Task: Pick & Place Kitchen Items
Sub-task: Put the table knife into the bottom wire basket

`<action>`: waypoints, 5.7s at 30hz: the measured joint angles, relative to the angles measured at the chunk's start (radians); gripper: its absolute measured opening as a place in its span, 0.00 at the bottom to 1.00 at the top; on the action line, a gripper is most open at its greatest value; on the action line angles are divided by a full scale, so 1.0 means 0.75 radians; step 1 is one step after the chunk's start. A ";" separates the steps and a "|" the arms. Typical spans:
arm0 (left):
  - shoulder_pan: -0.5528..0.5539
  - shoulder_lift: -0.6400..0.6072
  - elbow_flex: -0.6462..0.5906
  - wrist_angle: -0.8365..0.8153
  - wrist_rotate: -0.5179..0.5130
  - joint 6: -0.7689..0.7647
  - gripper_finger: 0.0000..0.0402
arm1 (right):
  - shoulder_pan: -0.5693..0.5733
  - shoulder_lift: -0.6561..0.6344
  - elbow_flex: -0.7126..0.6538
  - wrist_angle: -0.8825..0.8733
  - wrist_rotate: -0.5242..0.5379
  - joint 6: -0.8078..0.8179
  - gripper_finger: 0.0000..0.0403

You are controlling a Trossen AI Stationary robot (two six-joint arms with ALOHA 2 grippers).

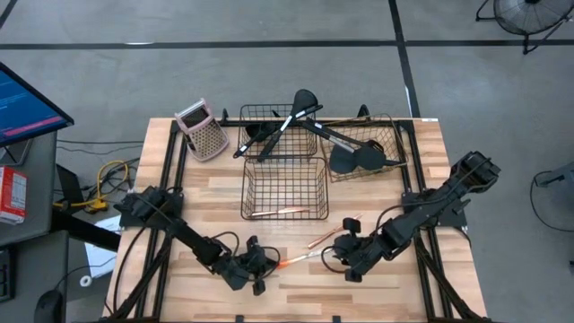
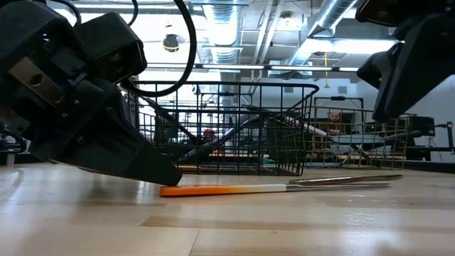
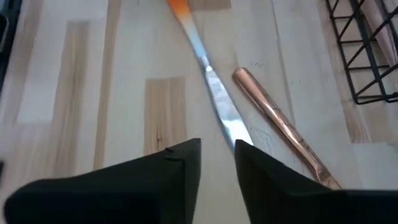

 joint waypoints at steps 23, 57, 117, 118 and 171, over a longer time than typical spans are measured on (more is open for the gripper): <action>0.004 0.003 -0.012 -0.034 0.026 0.004 0.00 | -0.091 0.332 0.008 0.217 -0.132 -0.441 0.61; 0.006 -0.014 -0.014 -0.048 0.031 0.004 0.00 | -0.171 0.376 -0.027 0.303 -0.041 -0.479 0.06; 0.025 0.099 0.012 0.020 -0.045 0.110 0.14 | -0.160 0.056 -0.023 0.253 -0.075 -0.285 0.01; 0.027 0.080 0.011 0.005 -0.022 0.109 0.14 | -0.160 0.014 -0.024 0.226 -0.072 -0.286 0.01; 0.618 -1.023 -0.006 -0.948 0.260 0.420 0.14 | -0.010 -1.104 -0.019 0.128 0.360 -0.400 0.01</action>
